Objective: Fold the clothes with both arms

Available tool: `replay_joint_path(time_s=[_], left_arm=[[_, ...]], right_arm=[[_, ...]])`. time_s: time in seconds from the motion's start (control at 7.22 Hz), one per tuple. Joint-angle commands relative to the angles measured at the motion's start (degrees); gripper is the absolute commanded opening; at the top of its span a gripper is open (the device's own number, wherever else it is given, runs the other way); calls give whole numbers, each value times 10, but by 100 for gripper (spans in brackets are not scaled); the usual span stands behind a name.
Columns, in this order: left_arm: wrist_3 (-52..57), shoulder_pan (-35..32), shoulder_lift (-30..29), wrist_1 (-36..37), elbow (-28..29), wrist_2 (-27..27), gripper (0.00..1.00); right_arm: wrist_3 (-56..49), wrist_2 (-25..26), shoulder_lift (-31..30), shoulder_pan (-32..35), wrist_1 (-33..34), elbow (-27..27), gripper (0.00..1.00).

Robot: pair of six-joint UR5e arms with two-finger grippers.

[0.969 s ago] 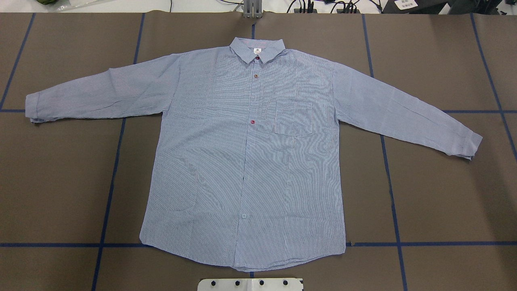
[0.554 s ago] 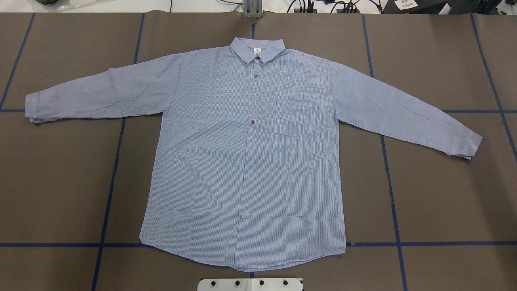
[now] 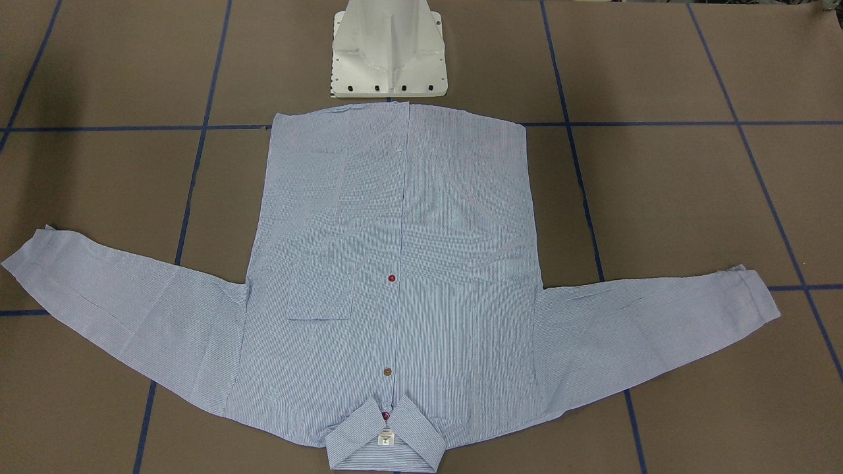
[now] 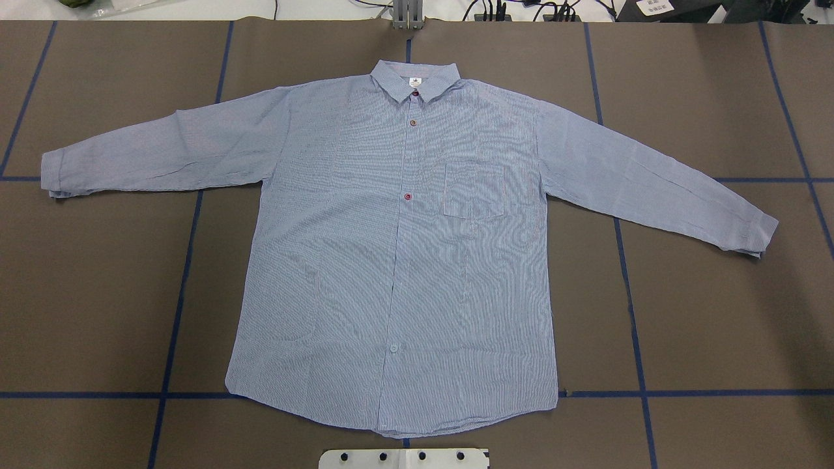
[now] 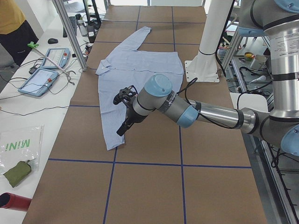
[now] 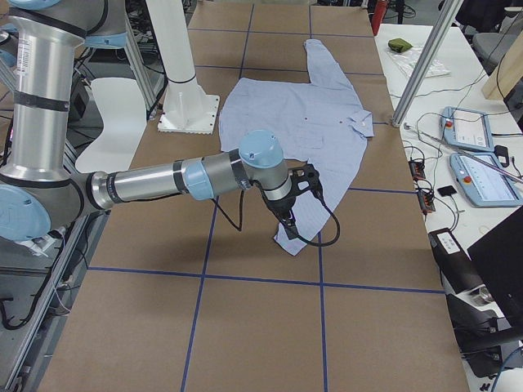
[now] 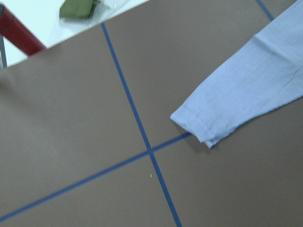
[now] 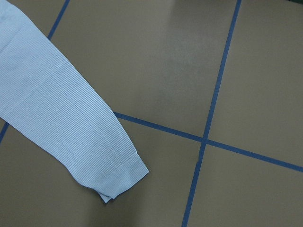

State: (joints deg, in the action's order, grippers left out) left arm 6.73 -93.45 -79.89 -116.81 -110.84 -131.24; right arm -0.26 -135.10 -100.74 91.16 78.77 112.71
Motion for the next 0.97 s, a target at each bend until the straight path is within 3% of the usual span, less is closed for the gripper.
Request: replay_joint_path(time_s=[0.0, 0.14, 0.28, 0.55, 0.83], left_arm=[[1, -1, -8, -25, 14, -2, 100], [1, -1, -3, -28, 14, -2, 100], [1, -1, 1, -29, 12, -2, 100], [2, -1, 2, -29, 12, -2, 100], [3, -2, 3, -29, 12, -9, 100]], right_arm=[[47, -3, -2, -2, -120, -44, 100], [193, 4, -4, -47, -164, -51, 100], [284, 43, -11, -89, -228, -55, 100], [460, 155, -39, -208, -321, -57, 100], [573, 246, -59, -299, -459, -116, 99]])
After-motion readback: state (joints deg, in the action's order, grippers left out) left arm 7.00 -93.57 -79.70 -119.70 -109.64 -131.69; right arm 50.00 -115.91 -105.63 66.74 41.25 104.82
